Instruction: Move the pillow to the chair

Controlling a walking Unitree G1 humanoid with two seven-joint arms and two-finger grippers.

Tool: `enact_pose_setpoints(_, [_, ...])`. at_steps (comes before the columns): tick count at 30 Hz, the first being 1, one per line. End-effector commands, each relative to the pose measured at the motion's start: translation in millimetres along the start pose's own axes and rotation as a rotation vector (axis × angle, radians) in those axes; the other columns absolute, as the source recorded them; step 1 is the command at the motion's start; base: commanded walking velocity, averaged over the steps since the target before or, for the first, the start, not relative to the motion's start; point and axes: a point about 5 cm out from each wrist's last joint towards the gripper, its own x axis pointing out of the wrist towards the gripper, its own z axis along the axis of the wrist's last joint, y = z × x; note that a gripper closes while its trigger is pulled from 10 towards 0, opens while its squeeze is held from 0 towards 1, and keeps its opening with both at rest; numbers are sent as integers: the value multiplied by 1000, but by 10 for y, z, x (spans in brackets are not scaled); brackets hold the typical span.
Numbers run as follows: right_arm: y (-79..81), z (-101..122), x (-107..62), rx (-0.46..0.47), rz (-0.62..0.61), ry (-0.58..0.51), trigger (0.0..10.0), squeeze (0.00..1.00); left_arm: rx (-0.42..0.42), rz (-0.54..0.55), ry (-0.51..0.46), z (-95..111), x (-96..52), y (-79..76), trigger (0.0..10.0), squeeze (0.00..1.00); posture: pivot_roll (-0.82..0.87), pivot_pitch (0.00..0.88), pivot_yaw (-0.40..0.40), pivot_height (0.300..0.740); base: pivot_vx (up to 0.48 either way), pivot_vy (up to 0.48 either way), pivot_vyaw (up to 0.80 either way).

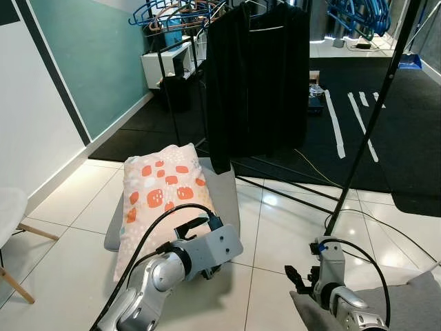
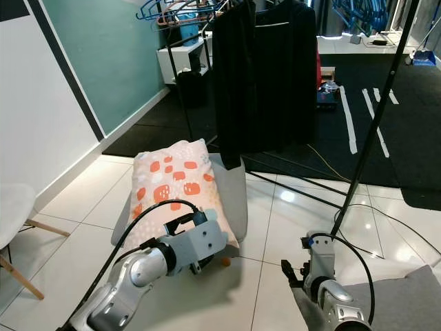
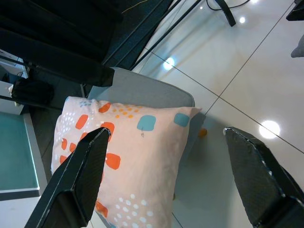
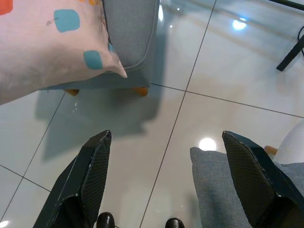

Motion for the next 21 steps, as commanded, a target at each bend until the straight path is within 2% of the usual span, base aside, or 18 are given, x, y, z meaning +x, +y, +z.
enact_pose_setpoints(1, [10, 20, 6, 18, 6, -15, 10000, 0, 0, 0, -1, -11, -21, 15, 10000, 0, -159, 26, 50, 740, 0, 0, 0])
enact_pose_setpoints(7, [28, 15, 13, 13, 14, -8, 10000, 0, 4, 0, -1, 0, -6, 15, 10000, 0, -156, 24, 43, 740, 0, 0, 0])
enact_pose_setpoints(21, [-40, 13, -14, 1, 1, 1, 10000, 0, -11, -2, -9, 40, 11, -12, 10000, 0, -151, 36, 34, 740, 0, 0, 0])
